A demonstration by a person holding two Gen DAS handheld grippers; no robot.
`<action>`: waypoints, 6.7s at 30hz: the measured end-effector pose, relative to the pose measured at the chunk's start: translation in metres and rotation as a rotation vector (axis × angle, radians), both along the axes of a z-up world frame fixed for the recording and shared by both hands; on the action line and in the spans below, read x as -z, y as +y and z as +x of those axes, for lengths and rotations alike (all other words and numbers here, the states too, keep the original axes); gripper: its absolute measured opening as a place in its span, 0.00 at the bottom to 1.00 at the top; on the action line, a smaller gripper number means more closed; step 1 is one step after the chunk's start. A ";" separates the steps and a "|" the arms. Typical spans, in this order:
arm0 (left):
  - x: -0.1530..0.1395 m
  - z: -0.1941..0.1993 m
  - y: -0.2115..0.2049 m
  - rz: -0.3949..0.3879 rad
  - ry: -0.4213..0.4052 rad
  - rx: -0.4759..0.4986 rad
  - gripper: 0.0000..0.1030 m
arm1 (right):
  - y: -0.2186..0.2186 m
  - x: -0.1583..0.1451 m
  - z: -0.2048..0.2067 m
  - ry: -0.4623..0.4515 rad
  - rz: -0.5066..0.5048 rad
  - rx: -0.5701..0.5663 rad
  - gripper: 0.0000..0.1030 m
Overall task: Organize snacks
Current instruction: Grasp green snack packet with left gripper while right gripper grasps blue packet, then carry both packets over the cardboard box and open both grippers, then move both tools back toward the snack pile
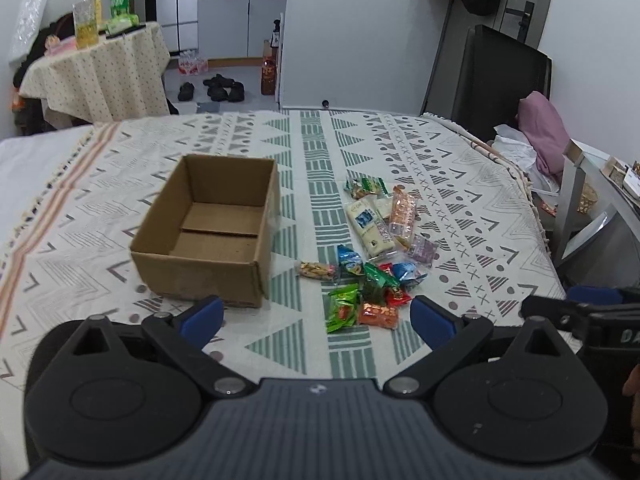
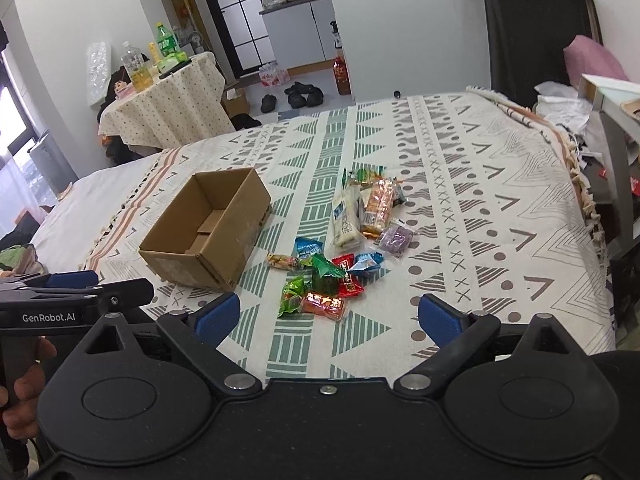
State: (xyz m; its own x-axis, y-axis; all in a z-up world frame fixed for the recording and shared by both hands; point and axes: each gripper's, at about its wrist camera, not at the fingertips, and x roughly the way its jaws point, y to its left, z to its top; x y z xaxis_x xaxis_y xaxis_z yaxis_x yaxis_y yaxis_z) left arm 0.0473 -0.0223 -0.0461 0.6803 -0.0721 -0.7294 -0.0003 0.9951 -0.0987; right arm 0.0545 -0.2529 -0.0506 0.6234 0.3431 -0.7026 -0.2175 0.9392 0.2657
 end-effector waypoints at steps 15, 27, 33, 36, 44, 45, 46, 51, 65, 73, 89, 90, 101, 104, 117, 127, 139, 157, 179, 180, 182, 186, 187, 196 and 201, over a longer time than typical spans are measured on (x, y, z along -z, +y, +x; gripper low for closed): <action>0.043 0.049 -0.013 -0.034 0.083 -0.015 0.79 | -0.005 0.046 0.048 0.127 0.045 -0.005 0.67; 0.093 0.091 -0.022 -0.047 0.182 -0.033 0.57 | -0.011 0.087 0.091 0.187 0.112 0.042 0.59; 0.116 0.110 -0.027 -0.051 0.230 -0.038 0.53 | -0.009 0.102 0.106 0.224 0.137 0.053 0.57; 0.127 0.120 -0.028 -0.048 0.250 -0.043 0.52 | -0.008 0.107 0.115 0.233 0.138 0.055 0.57; 0.154 0.140 -0.032 -0.055 0.314 -0.059 0.46 | -0.002 0.127 0.140 0.275 0.129 0.067 0.50; 0.157 0.142 -0.033 -0.054 0.323 -0.059 0.46 | 0.000 0.129 0.143 0.276 0.122 0.066 0.50; 0.160 0.144 -0.033 -0.055 0.332 -0.060 0.45 | 0.002 0.132 0.146 0.280 0.119 0.065 0.50; 0.172 0.151 -0.036 -0.063 0.348 -0.065 0.42 | 0.008 0.143 0.160 0.301 0.086 0.077 0.49; 0.177 0.160 -0.035 -0.077 0.358 -0.113 0.26 | 0.027 0.173 0.184 0.354 0.027 0.063 0.33; 0.154 0.153 -0.031 -0.079 0.296 -0.122 0.26 | 0.027 0.160 0.176 0.285 0.030 0.057 0.29; 0.106 0.131 -0.022 -0.035 0.180 -0.154 0.26 | 0.030 0.117 0.148 0.138 0.076 0.035 0.28; 0.103 0.130 -0.021 -0.033 0.174 -0.160 0.26 | 0.031 0.114 0.147 0.127 0.082 0.034 0.28; 0.070 0.119 -0.005 -0.001 0.089 -0.224 0.26 | 0.038 0.093 0.137 0.034 0.164 -0.013 0.28; 0.064 0.118 0.004 -0.003 0.075 -0.252 0.26 | 0.045 0.090 0.136 0.012 0.182 -0.034 0.28; 0.059 0.121 0.048 -0.012 0.049 -0.319 0.26 | 0.086 0.084 0.139 -0.029 0.232 -0.112 0.28; 0.060 0.124 0.089 -0.047 0.036 -0.374 0.26 | 0.122 0.082 0.148 -0.046 0.260 -0.143 0.28; 0.066 0.135 0.120 -0.061 0.050 -0.385 0.27 | 0.165 0.079 0.160 -0.055 0.285 -0.188 0.28; 0.061 0.123 0.134 -0.035 0.092 -0.486 0.68 | 0.178 0.084 0.161 -0.028 0.347 -0.236 0.40; 0.026 0.091 0.083 -0.015 0.085 -0.473 0.99 | 0.107 0.047 0.121 -0.122 0.216 -0.088 1.00; 0.025 0.090 0.080 -0.015 0.084 -0.469 1.00 | 0.103 0.046 0.119 -0.132 0.205 -0.080 1.00; 0.021 0.088 0.075 -0.018 0.080 -0.460 1.00 | 0.096 0.043 0.116 -0.144 0.185 -0.071 1.00; 0.015 0.084 0.064 -0.017 0.067 -0.428 1.00 | 0.074 0.036 0.109 -0.181 0.173 -0.049 1.00; 0.014 0.084 0.061 -0.017 0.062 -0.421 1.00 | 0.068 0.034 0.108 -0.191 0.166 -0.048 1.00; 0.016 0.079 0.025 -0.028 0.027 -0.309 1.00 | 0.025 0.036 0.099 -0.184 0.151 0.003 1.00; 0.023 0.077 0.006 -0.052 0.028 -0.262 1.00 | 0.013 0.038 0.088 -0.184 0.142 0.007 1.00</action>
State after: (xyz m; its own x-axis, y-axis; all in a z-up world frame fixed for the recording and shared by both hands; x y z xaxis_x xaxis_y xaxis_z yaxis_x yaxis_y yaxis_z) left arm 0.1238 -0.0168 -0.0696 0.6603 0.0658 -0.7482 -0.2606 0.9543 -0.1461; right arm 0.1428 -0.2395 -0.0882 0.7391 0.4259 -0.5219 -0.2680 0.8967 0.3522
